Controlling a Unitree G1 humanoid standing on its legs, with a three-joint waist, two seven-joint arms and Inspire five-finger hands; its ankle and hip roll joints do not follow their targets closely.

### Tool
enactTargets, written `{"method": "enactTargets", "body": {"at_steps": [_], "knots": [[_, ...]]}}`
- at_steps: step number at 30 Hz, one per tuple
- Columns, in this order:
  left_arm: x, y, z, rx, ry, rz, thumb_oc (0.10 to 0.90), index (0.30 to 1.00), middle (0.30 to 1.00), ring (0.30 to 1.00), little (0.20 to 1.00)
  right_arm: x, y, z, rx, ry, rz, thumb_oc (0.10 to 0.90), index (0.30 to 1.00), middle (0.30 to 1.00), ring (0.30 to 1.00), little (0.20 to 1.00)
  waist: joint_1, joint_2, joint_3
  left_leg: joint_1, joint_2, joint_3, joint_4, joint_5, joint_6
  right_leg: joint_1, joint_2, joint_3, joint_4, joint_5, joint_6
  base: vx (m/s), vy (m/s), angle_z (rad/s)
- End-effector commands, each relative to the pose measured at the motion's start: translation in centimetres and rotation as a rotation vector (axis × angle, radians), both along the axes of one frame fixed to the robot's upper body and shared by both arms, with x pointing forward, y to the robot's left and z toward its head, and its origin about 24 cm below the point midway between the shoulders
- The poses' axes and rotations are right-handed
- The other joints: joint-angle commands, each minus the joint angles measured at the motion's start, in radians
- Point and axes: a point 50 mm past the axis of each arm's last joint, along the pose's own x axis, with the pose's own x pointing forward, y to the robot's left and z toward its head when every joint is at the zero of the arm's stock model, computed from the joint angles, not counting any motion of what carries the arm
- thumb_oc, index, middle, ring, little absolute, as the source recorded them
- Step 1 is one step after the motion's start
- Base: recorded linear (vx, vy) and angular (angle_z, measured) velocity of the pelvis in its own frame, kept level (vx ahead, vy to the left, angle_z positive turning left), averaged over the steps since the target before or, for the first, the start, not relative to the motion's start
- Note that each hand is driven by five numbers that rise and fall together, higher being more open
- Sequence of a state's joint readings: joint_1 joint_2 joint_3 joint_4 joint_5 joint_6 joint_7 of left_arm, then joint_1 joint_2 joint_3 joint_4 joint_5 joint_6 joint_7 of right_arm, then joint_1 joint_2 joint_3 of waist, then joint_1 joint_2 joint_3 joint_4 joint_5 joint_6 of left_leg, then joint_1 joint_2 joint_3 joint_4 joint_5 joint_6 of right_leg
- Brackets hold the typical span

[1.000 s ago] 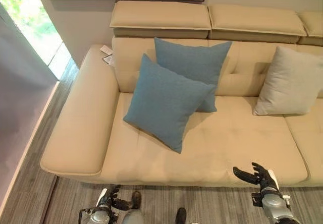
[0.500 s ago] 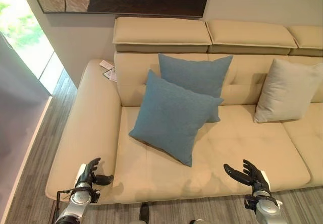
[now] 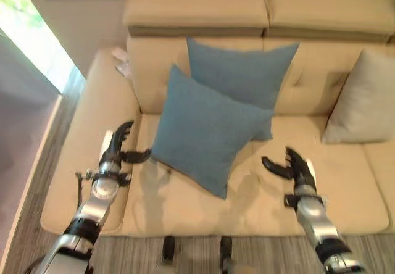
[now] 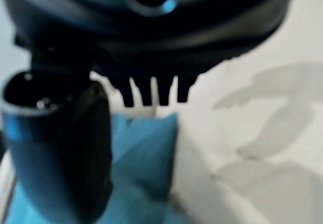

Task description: Pick up all the scattered cushions and arrange them neatly on the sofa.

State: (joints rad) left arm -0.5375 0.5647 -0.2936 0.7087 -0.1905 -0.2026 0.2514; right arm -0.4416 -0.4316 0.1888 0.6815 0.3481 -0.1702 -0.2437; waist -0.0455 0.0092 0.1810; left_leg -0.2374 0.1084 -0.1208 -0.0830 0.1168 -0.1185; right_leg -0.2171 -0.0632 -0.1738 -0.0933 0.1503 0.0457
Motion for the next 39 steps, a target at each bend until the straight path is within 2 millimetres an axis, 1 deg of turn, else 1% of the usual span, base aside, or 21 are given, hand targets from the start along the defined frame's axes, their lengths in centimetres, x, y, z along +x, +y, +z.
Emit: {"method": "enactTargets", "body": {"at_steps": [1, 3, 5, 8, 9, 11, 12, 16, 17, 18, 19, 22, 23, 24, 27, 28, 29, 30, 34, 37, 39], "knots": [[3.4, 1.3, 11.3, 0.026, -0.377, 0.084, 0.8, 0.9, 0.9, 0.9, 0.9, 3.3, 1.8, 9.7, 0.045, -0.405, 0.034, 0.8, 0.9, 0.9, 0.9, 0.9, 0.015, 0.034, 0.04, -0.02, -0.042, -0.008, -0.004, -0.067, 0.012, -0.053, -0.054, 0.021, 0.006, -0.062, 0.11, -0.1, 0.055, 0.1], [4.1, 1.5, 13.4, 0.004, -0.415, 0.099, 0.8, 0.9, 0.9, 0.9, 0.9, 4.4, 3.1, 12.2, 0.063, -0.472, 0.063, 0.8, 0.9, 0.9, 0.9, 0.9, 0.017, 0.037, 0.053, -0.074, -0.048, -0.008, -0.004, -0.053, 0.004, -0.098, -0.06, 0.021, 0.006, -0.052, 0.114, -0.03, 0.037, 0.09], [4.1, 1.5, 13.6, 0.004, -0.418, 0.098, 0.8, 0.9, 0.9, 0.9, 0.9, 4.5, 3.1, 12.4, 0.064, -0.475, 0.062, 0.8, 0.9, 0.9, 0.9, 0.9, 0.017, 0.036, 0.051, -0.08, -0.049, -0.008, -0.004, -0.052, 0.004, -0.104, -0.061, 0.021, 0.006, -0.051, 0.114, -0.01, 0.026, 0.09], [5.1, 1.1, 16.8, -0.075, -0.469, 0.102, 0.8, 0.9, 0.9, 0.9, 0.9, 5.8, 7.3, 15.6, 0.099, -0.545, 0.177, 0.8, 0.9, 0.9, 0.9, 0.9, 0.016, 0.036, 0.091, -0.172, -0.049, 0.003, -0.004, -0.028, -0.015, -0.195, -0.064, 0.025, 0.006, -0.033, 0.124, -0.03, 0.057, 0.0], [5.4, 0.7, 17.5, -0.106, -0.477, 0.092, 0.8, 0.9, 0.9, 0.9, 0.9, 6.0, 8.5, 16.1, 0.103, -0.551, 0.21, 0.8, 0.9, 0.9, 0.9, 0.9, 0.014, 0.033, 0.098, -0.194, -0.048, 0.007, -0.004, -0.024, -0.019, -0.217, -0.062, 0.025, 0.006, -0.029, 0.127, -0.01, 0.029, -0.11], [5.4, 0.8, 17.6, -0.106, -0.48, 0.091, 0.8, 0.9, 0.9, 0.9, 0.9, 6.0, 8.5, 16.2, 0.104, -0.554, 0.21, 0.8, 0.9, 0.9, 0.9, 0.9, 0.015, 0.032, 0.095, -0.201, -0.048, 0.007, -0.004, -0.023, -0.019, -0.224, -0.062, 0.026, 0.006, -0.028, 0.127, 0.0, 0.016, -0.1], [6.3, -0.7, 18.8, -0.154, -0.472, 0.054, 0.8, 0.9, 0.9, 0.9, 0.9, 6.5, 11.2, 16.8, 0.066, -0.543, 0.273, 0.8, 0.9, 0.9, 0.9, 0.9, 0.013, 0.029, 0.107, -0.24, -0.044, 0.014, -0.004, -0.022, -0.027, -0.269, -0.055, 0.028, 0.006, -0.028, 0.129, -0.01, 0.032, -0.08], [6.9, -4.1, 22.1, -0.22, -0.542, -0.038, 0.8, 0.9, 0.9, 0.9, 0.9, 6.9, 14.0, 18.8, 0.083, -0.576, 0.319, 0.8, 0.9, 0.9, 0.9, 0.9, 0.007, 0.019, 0.111, -0.296, -0.051, 0.01, -0.004, -0.008, -0.031, -0.329, -0.055, 0.032, 0.006, -0.016, 0.131, 0.01, 0.014, -0.06], [6.9, -4.1, 22.0, -0.22, -0.541, -0.038, 0.8, 0.9, 0.9, 0.9, 0.9, 6.9, 14.0, 18.8, 0.083, -0.576, 0.319, 0.8, 0.9, 0.9, 0.9, 0.9, 0.009, 0.019, 0.111, -0.293, -0.049, 0.011, -0.004, -0.013, -0.032, -0.326, -0.053, 0.032, 0.006, -0.02, 0.131, 0.0, 0.0, 0.0], [6.9, -6.1, 23.8, -0.257, -0.579, -0.1, 0.8, 0.9, 0.9, 0.9, 0.9, 6.7, 15.4, 19.9, 0.109, -0.602, 0.359, 0.8, 0.9, 0.9, 0.9, 0.9, 0.001, 0.014, 0.111, -0.318, -0.052, 0.01, -0.004, -0.006, -0.034, -0.351, -0.054, 0.032, 0.006, -0.014, 0.132, 0.04, 0.0, -0.05], [6.9, -6.1, 23.7, -0.257, -0.578, -0.101, 0.8, 0.9, 0.9, 0.9, 0.9, 6.7, 15.4, 19.9, 0.109, -0.602, 0.359, 0.8, 0.9, 0.9, 0.9, 0.9, 0.002, 0.014, 0.111, -0.314, -0.05, 0.011, -0.004, -0.011, -0.034, -0.348, -0.052, 0.032, 0.006, -0.018, 0.132, 0.04, 0.0, -0.07], [6.6, -9.6, 26.0, -0.433, -0.628, -0.262, 0.8, 0.9, 0.9, 0.9, 0.9, 6.2, 17.6, 21.1, 0.107, -0.625, 0.448, 0.8, 0.9, 0.9, 0.9, 0.9, -0.011, 0.005, 0.109, -0.332, -0.051, 0.016, -0.004, -0.013, -0.037, -0.37, -0.048, 0.033, 0.006, -0.016, 0.135, 0.06, 0.005, -0.03], [6.6, -9.6, 26.0, -0.434, -0.628, -0.262, 0.8, 0.9, 0.9, 0.9, 0.9, 6.3, 17.6, 21.1, 0.106, -0.625, 0.448, 0.8, 0.9, 0.9, 0.9, 0.9, -0.011, 0.005, 0.108, -0.332, -0.051, 0.016, -0.004, -0.014, -0.037, -0.371, -0.048, 0.033, 0.006, -0.015, 0.135, 0.04, -0.005, -0.01], [6.1, -12.2, 26.9, -0.547, -0.636, -0.404, 0.8, 0.9, 0.9, 0.9, 0.9, 6.1, 18.1, 21.8, 0.074, -0.64, 0.484, 0.8, 0.9, 0.9, 0.9, 0.9, -0.017, 0.001, 0.109, -0.334, -0.05, 0.017, -0.004, -0.015, -0.038, -0.373, -0.046, 0.036, 0.006, -0.017, 0.137, 0.03, 0.0, -0.03], [5.3, -16.5, 27.0, -0.629, -0.587, -0.629, 0.8, 0.9, 0.9, 0.9, 0.9, 6.1, 18.2, 22.0, 0.045, -0.622, 0.52, 0.8, 0.9, 0.9, 0.9, 0.9, -0.02, 0.004, 0.109, -0.331, -0.05, 0.019, -0.004, -0.016, -0.039, -0.369, -0.046, 0.036, 0.006, -0.021, 0.137, 0.01, -0.001, -0.01], [5.1, -17.5, 26.9, -0.655, -0.568, -0.679, 0.707, 0.761, 0.761, 0.761, 0.761, 6.2, 18.2, 22.0, 0.046, -0.616, 0.527, 0.555, 0.533, 0.533, 0.533, 0.533, -0.021, 0.004, 0.109, -0.328, -0.05, 0.018, -0.004, -0.018, -0.04, -0.366, -0.046, 0.035, 0.006, -0.021, 0.137, 0.02, -0.003, 0.04], [4.8, -18.9, 26.6, -0.699, -0.539, -0.743, 0.707, 0.761, 0.761, 0.761, 0.761, 6.2, 18.4, 21.8, 0.055, -0.604, 0.538, 0.555, 0.533, 0.533, 0.533, 0.533, -0.024, 0.005, 0.109, -0.322, -0.051, 0.019, -0.004, -0.02, -0.04, -0.362, -0.046, 0.035, 0.006, -0.023, 0.137, 0.01, 0.0, 0.03], [4.6, -19.9, 26.7, -0.713, -0.525, -0.788, 0.4, 0.3, 0.3, 0.3, 0.3, 6.3, 18.5, 21.9, 0.071, -0.599, 0.547, 0.4, 0.3, 0.3, 0.3, 0.3, -0.025, 0.006, 0.109, -0.317, -0.051, 0.018, -0.004, -0.022, -0.041, -0.357, -0.046, 0.034, 0.006, -0.024, 0.137, 0.01, 0.009, 0.04], [3.6, -22.1, 26.4, -0.716, -0.505, -0.896, 0.4, 0.3, 0.3, 0.3, 0.3, 6.3, 18.6, 21.8, 0.096, -0.592, 0.562, 0.4, 0.3, 0.3, 0.3, 0.3, -0.035, 0.009, 0.1, -0.3, -0.055, 0.023, -0.004, -0.024, -0.04, -0.345, -0.051, 0.042, 0.006, -0.023, 0.139, 0.0, 0.0, 0.0], [3.3, -22.5, 26.1, -0.719, -0.505, -0.926, 0.4, 0.3, 0.3, 0.3, 0.3, 6.3, 18.2, 21.5, 0.091, -0.588, 0.552, 0.4, 0.3, 0.3, 0.3, 0.3, -0.037, 0.012, 0.094, -0.288, -0.055, 0.025, -0.004, -0.028, -0.039, -0.334, -0.052, 0.043, 0.006, -0.025, 0.14, -0.01, 0.012, 0.0], [2.7, -23.2, 25.1, -0.675, -0.498, -0.975, 0.4, 0.3, 0.3, 0.3, 0.3, 6.5, 16.9, 21.5, 0.102, -0.603, 0.502, 0.4, 0.3, 0.3, 0.3, 0.3, -0.036, 0.024, 0.087, -0.261, -0.055, 0.031, -0.004, -0.034, -0.036, -0.309, -0.056, 0.048, 0.006, -0.031, 0.143, 0.0, 0.041, 0.0]]}}
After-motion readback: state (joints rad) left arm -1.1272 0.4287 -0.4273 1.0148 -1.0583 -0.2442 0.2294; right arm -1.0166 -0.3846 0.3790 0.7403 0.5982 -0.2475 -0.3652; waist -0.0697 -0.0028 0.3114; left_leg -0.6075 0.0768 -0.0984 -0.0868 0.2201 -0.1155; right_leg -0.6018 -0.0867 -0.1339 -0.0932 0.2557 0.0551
